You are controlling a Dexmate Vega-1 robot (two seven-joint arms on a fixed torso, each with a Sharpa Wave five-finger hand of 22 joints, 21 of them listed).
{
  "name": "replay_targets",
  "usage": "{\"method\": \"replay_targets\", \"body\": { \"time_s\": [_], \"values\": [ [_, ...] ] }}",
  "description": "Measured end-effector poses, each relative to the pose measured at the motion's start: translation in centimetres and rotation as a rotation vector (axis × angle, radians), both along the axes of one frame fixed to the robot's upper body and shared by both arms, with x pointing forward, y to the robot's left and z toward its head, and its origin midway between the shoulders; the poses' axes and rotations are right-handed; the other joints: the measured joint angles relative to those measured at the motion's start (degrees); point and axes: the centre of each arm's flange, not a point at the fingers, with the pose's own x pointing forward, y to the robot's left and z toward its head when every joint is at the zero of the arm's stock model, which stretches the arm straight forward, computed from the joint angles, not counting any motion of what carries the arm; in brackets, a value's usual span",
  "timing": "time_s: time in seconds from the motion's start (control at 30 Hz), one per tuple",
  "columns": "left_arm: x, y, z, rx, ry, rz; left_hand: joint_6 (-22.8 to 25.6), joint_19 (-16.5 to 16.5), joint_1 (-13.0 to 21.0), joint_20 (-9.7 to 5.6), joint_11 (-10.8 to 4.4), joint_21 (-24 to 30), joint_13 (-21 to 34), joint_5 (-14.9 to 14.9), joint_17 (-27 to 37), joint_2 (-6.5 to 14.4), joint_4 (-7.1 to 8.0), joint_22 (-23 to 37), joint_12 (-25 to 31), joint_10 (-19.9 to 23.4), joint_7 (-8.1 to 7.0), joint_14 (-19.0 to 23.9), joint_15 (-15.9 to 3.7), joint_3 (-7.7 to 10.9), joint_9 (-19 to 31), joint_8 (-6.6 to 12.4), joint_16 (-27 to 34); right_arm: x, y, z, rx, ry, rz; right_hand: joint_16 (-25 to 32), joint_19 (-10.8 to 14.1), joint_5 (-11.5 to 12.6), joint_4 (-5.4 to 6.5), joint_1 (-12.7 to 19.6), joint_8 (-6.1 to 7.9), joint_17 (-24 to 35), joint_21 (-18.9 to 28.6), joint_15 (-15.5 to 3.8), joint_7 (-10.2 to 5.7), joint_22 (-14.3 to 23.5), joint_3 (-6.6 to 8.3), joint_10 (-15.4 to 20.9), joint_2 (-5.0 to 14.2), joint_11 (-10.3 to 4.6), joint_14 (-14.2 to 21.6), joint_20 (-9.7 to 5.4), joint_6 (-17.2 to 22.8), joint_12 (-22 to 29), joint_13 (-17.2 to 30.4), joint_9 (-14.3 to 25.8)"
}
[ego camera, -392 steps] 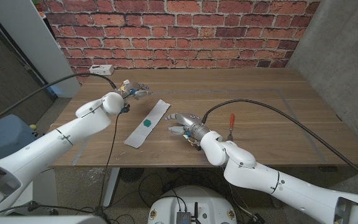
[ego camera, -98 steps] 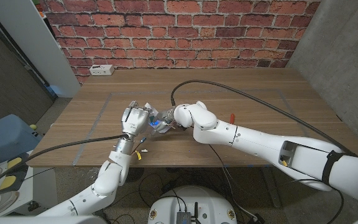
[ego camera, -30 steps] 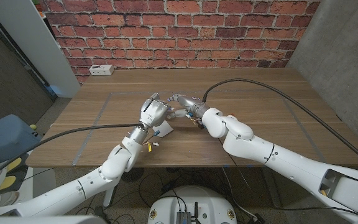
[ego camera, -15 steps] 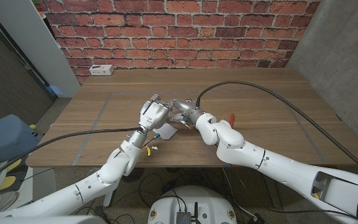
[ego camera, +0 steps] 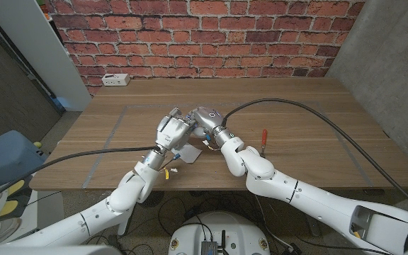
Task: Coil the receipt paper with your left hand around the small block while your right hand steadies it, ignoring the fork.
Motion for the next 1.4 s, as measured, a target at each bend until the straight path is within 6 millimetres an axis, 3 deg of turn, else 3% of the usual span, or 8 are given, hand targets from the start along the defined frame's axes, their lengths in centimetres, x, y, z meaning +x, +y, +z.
{"method": "replay_targets", "body": {
  "time_s": [0.27,0.4,0.53,0.97,1.1,1.27,1.33,1.4],
  "values": [
    [0.0,0.4,0.3,-0.017,0.081,-0.03,-7.26,-5.35,-5.88,4.13,3.83,-4.89,-1.8,0.44,-3.22,3.78,1.94,0.0,-4.53,-12.92,-6.92,-12.78,2.9,-1.04,0.0,-0.06,-1.15,-0.2,0.3,-0.5,-0.015,-0.011,-0.002,0.0,0.0,-0.09,0.17,0.16,-0.84,0.0,0.0,0.0,-0.33,0.0,-0.19,-0.02,-0.13,0.0,-0.01,0.0,1.13,-0.02,0.0,-0.51],
    [-0.1,1.1,0.8,-0.028,0.104,-0.054,-10.43,-6.69,-7.4,5.46,5.28,-6.35,-1.91,0.46,-3.86,5.3,2.3,0.01,-4.87,-17.02,-6.94,-16.5,3.33,-1.39,0.0,-0.06,-1.15,-0.6,0.6,-0.2,-0.079,-0.083,-0.028,0.0,0.06,-0.09,0.14,0.24,-1.04,-0.08,0.0,0.0,-0.82,0.0,-0.23,-0.03,-0.05,0.01,-0.01,-0.07,1.62,-0.06,0.01,-0.49],
    [-0.2,1.3,0.9,-0.06,0.15,-0.13,-10.85,-7.38,-8.77,6.16,5.62,-6.8,-2.07,0.49,-4.13,6.41,6.01,0.01,-4.99,-17.91,-6.93,-17.35,3.64,-4.73,0.0,0.35,-1.15,-0.7,0.9,-0.2,-0.11,-0.096,-0.033,-0.28,0.2,-0.1,0.13,0.78,-1.27,-0.17,0.0,-0.21,-0.64,-0.01,-0.24,0.1,-0.28,-0.12,0.21,-0.2,1.84,-0.18,0.01,-0.47],
    [-0.8,2.4,1.9,-0.163,0.197,-0.336,-7.37,-1.99,-12.22,6.19,7.01,-6.41,-2.89,1.31,-5.18,7.68,6.36,0.17,-2.53,-14.03,-4.0,-13.84,3.21,-4.63,0.01,1.79,0.8,-1.8,1.5,-0.4,-0.199,-0.131,-0.054,-1.67,-0.24,0.18,0.45,1.36,-2.68,-0.92,0.0,-0.29,0.4,-0.01,0.03,0.72,-0.89,-0.12,0.29,-0.21,4.08,-1.13,0.01,-0.63],
    [-1.0,2.9,2.1,-0.189,0.215,-0.384,-5.8,-3.03,-15.53,7.95,7.64,-7.4,-2.9,1.34,-5.77,3.98,6.24,0.17,-2.49,-14.65,-3.46,-15.2,3.39,-4.75,0.01,2.35,0.66,-2.0,1.6,-0.6,-0.22,-0.129,-0.061,-2.15,-0.24,0.18,0.18,1.66,-3.23,-0.97,-0.28,-0.29,0.7,-0.01,0.32,0.71,-1.19,-0.11,0.29,-0.21,4.39,-1.14,0.02,-0.75],
    [-2.2,3.8,2.6,-0.194,0.254,-0.398,-1.31,-8.22,-14.53,7.34,8.47,-11.16,-2.92,1.34,-5.89,-4.24,1.47,0.16,-4.04,-16.68,-3.88,-19.9,2.85,-0.13,0.01,2.61,0.0,-2.2,1.8,-1.2,-0.24,-0.117,-0.068,-2.38,-0.23,0.18,0.38,1.95,-3.66,-1.22,-0.29,-0.29,0.7,-0.01,0.52,0.25,-1.49,0.3,0.29,-0.21,4.39,-1.84,0.01,-0.74],
    [-3.0,3.9,2.7,-0.173,0.274,-0.379,-1.35,-9.02,-13.91,7.18,7.92,-11.67,-2.92,1.34,-5.99,-6.13,-0.26,0.16,-4.15,-17.24,-3.84,-23.33,3.2,-0.76,0.01,2.55,-1.25,-2.1,1.8,-1.5,-0.249,-0.107,-0.071,-2.38,-0.24,0.4,0.38,1.95,-3.72,-1.24,-0.29,-0.29,0.7,-0.01,0.53,0.28,-1.49,0.29,0.29,-0.21,4.39,-1.83,0.01,-0.74],
    [-3.2,4.0,2.7,-0.155,0.293,-0.345,-0.32,-9.02,-12.96,7.18,7.92,-11.68,-2.81,1.32,-7.48,-7.08,-1.76,0.16,-4.13,-17.24,0.83,-25.23,3.54,-1.48,0.01,2.51,-2.13,-2.0,1.8,-1.8,-0.256,-0.099,-0.074,-2.38,-0.23,0.4,0.38,1.95,-3.88,-1.24,-0.29,-0.29,0.69,-0.01,0.53,0.56,-1.49,0.03,0.29,-0.21,4.39,-1.65,0.02,-0.74]
  ]
}}
